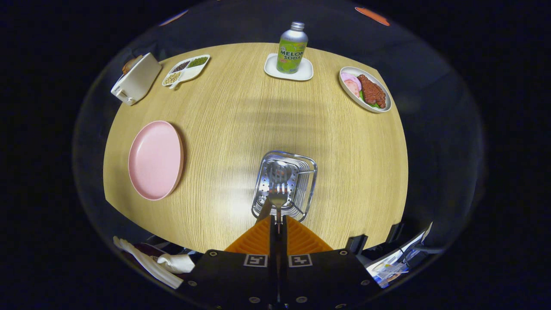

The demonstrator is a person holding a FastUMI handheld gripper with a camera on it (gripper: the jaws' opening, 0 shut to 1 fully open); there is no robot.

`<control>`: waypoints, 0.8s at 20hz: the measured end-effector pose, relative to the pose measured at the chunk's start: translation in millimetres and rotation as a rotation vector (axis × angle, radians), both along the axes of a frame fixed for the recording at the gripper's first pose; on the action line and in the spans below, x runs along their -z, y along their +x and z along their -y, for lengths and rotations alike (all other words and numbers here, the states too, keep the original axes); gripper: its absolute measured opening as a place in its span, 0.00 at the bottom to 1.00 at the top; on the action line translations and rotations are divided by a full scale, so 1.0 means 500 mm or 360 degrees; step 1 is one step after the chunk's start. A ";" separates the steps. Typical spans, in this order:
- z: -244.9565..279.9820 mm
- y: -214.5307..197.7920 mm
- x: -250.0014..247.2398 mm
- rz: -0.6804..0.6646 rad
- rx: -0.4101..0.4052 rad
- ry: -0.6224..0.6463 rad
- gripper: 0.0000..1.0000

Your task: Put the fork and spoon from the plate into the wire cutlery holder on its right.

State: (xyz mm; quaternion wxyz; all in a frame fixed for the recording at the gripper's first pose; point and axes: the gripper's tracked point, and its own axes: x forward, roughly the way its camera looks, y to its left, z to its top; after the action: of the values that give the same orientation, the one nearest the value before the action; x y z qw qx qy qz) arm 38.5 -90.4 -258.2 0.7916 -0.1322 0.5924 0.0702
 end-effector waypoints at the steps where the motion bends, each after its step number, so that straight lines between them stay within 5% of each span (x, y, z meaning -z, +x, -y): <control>1: -0.001 0.002 0.002 -0.0012 -0.0003 -0.0005 0.03; 10: -0.017 0.020 -0.002 0.0008 0.0008 0.0014 0.09; 16: -0.028 0.034 -0.050 0.0157 0.0074 0.0113 0.31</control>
State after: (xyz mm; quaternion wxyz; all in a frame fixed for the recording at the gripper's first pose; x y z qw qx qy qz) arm 55.3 -76.3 -233.2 0.8255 -0.0935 0.5526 0.0661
